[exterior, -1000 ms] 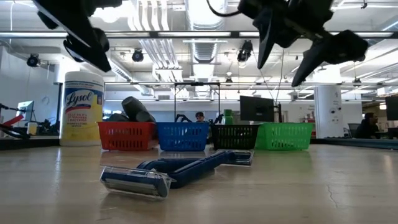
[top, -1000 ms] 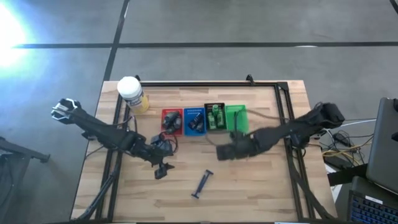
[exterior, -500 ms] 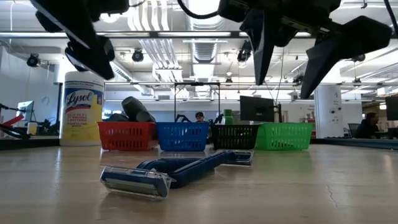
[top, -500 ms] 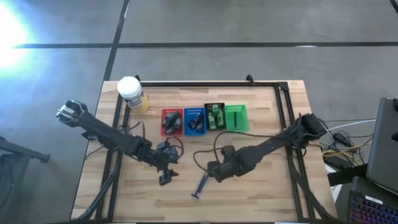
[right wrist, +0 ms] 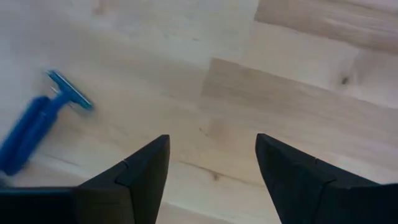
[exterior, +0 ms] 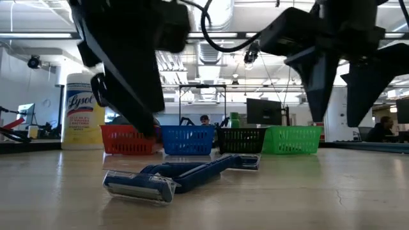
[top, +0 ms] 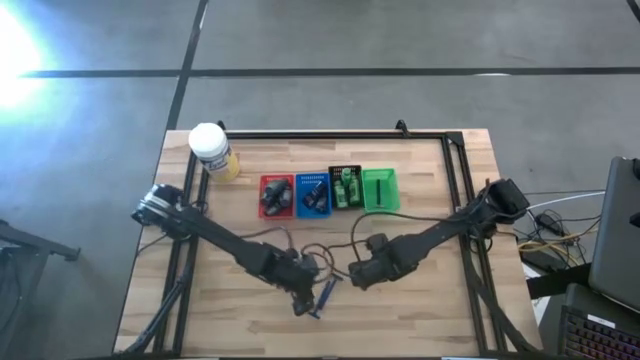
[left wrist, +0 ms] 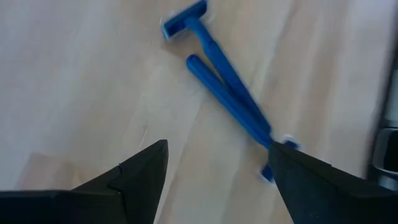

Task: Pick & Place Travel size toiletries
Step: Put the blue razor into the green bin

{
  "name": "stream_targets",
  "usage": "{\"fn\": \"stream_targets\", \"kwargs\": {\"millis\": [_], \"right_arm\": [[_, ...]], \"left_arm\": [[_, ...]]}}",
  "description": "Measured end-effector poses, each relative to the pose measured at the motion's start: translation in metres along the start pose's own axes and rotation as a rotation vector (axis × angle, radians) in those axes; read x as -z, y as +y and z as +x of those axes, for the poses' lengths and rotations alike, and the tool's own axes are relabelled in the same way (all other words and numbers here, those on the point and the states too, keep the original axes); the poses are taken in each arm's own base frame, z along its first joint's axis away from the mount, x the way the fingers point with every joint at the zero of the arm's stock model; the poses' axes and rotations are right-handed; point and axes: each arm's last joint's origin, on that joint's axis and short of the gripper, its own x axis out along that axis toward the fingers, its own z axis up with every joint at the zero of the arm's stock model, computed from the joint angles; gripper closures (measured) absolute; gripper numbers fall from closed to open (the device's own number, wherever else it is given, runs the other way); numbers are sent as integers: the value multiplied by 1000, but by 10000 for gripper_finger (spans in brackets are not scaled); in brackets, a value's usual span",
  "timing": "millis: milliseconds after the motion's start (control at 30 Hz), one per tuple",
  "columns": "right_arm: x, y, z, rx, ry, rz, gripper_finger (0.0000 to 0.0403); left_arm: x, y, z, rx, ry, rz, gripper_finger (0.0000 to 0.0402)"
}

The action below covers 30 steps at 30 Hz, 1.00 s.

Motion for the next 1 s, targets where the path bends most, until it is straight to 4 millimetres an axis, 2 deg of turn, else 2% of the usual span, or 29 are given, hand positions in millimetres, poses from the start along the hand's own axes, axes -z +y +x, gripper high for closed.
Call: {"fn": "stream_targets", "kwargs": {"millis": [267,400,533,833,1000], "right_arm": [[5,-4,-1,1,-22,-141,179],[9,-6,-1,12,-26,-194,173],[15,-10,0,18,-26,-243,165],[24,-15,1,21,-47,-288,154],[24,-16,2,27,-47,-295,163]], "left_arm": [[-20,-19,35,-142,51,-2,120],[-31,-26,45,-170,67,-10,120],[-33,-27,52,-222,108,-10,120],[-31,-25,39,-259,138,-45,120],[-32,-25,31,-250,127,-27,119]]}}
